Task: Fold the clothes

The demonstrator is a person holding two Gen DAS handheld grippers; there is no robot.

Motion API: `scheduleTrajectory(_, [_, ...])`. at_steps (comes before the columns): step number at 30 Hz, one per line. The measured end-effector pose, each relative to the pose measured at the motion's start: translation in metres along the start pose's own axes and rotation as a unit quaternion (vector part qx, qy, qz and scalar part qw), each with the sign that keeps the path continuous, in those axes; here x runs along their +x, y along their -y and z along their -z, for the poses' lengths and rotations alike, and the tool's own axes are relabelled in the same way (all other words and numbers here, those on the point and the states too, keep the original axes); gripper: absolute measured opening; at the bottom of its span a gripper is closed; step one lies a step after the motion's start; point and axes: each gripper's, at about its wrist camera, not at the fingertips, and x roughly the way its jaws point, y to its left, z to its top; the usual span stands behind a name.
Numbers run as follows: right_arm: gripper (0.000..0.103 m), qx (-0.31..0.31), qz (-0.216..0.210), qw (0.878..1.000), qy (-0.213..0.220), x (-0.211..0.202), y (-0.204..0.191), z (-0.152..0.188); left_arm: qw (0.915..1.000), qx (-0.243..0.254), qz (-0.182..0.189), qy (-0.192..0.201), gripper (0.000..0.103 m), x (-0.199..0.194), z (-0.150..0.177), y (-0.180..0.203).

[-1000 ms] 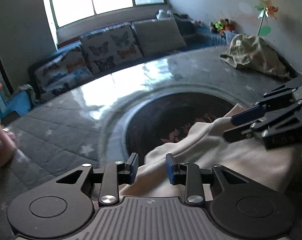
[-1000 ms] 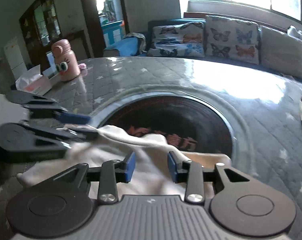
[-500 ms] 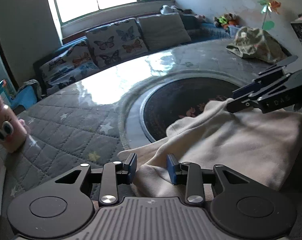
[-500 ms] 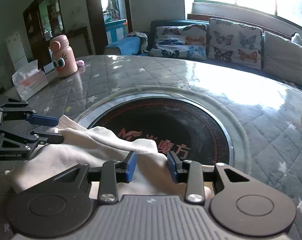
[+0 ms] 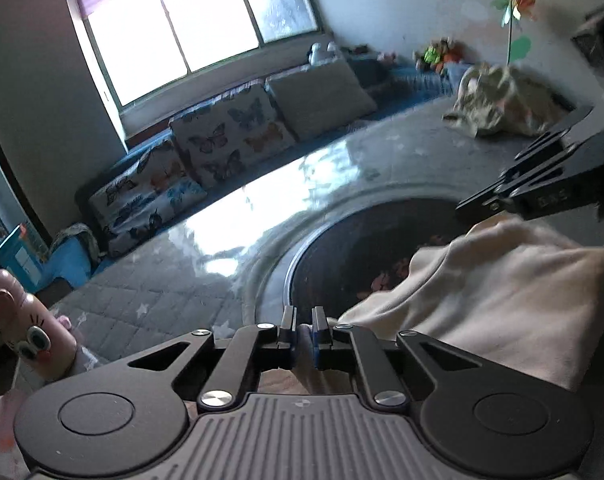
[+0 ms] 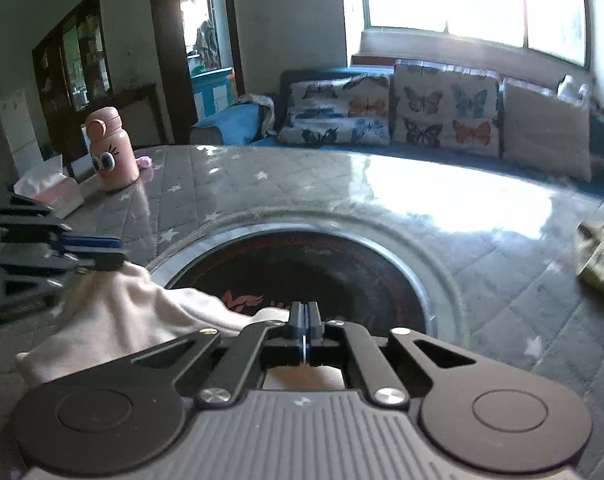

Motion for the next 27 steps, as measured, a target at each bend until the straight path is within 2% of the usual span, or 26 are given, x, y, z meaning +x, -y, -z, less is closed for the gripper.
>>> scheduleTrajectory(2, [0.011,0.005,-0.017,1.0,-0.013,0.004,0.001,0.001,0.9999,0.007,-0.001,-0.014,0.008,0.01,0.003,0.002])
scheduleTrajectory(3, [0.022,0.004,-0.021,1.0,-0.017,0.007,0.0,0.001,0.9998,0.01,-0.004,-0.02,0.008,0.014,0.005,0.002])
scheduleTrajectory(4, [0.026,0.001,-0.019,1.0,-0.018,0.009,-0.001,0.001,0.9996,0.012,-0.005,-0.024,0.008,0.016,0.007,0.002])
scheduleTrajectory(7, [0.03,-0.008,-0.022,0.999,-0.03,0.018,-0.003,0.001,0.9994,0.011,-0.008,-0.032,0.008,0.019,0.009,-0.001])
scheduleTrajectory(10, [0.029,-0.008,-0.023,0.999,-0.04,0.026,-0.003,0.003,0.9994,0.008,-0.011,-0.033,0.008,0.019,0.01,-0.003])
scheduleTrajectory(12, [0.01,-0.01,-0.016,0.999,-0.04,0.026,-0.004,0.003,0.9994,0.007,-0.012,-0.031,0.008,0.018,0.009,-0.003])
scheduleTrajectory(13, [0.009,-0.013,-0.009,0.999,-0.035,0.024,-0.005,0.003,0.9995,0.006,-0.012,-0.028,0.008,0.016,0.008,-0.003])
scheduleTrajectory(14, [0.0,-0.014,-0.004,1.0,-0.027,0.02,-0.005,0.003,0.9996,0.006,-0.011,-0.024,0.008,0.015,0.007,-0.002])
scheduleTrajectory(17, [0.0,-0.011,0.016,1.0,0.001,0.01,-0.002,0.003,0.9996,0.009,-0.012,-0.026,0.008,0.019,0.007,-0.001])
scheduleTrajectory(19, [0.0,0.001,0.007,1.0,-0.004,0.011,0.002,0.002,0.9992,0.012,-0.01,-0.037,0.009,0.025,0.009,0.001])
scheduleTrajectory(22, [0.01,0.023,-0.018,0.999,-0.022,0.017,0.009,0.0,0.9987,0.011,-0.01,-0.048,0.013,0.028,0.011,0.0])
scheduleTrajectory(24, [0.023,0.033,-0.031,0.999,-0.024,0.019,0.011,-0.002,0.999,0.007,-0.01,-0.044,0.014,0.025,0.01,-0.003])
scheduleTrajectory(27, [0.025,0.038,-0.046,0.997,-0.041,0.027,0.011,-0.006,0.9993,-0.004,-0.012,-0.035,0.015,0.019,0.007,-0.009])
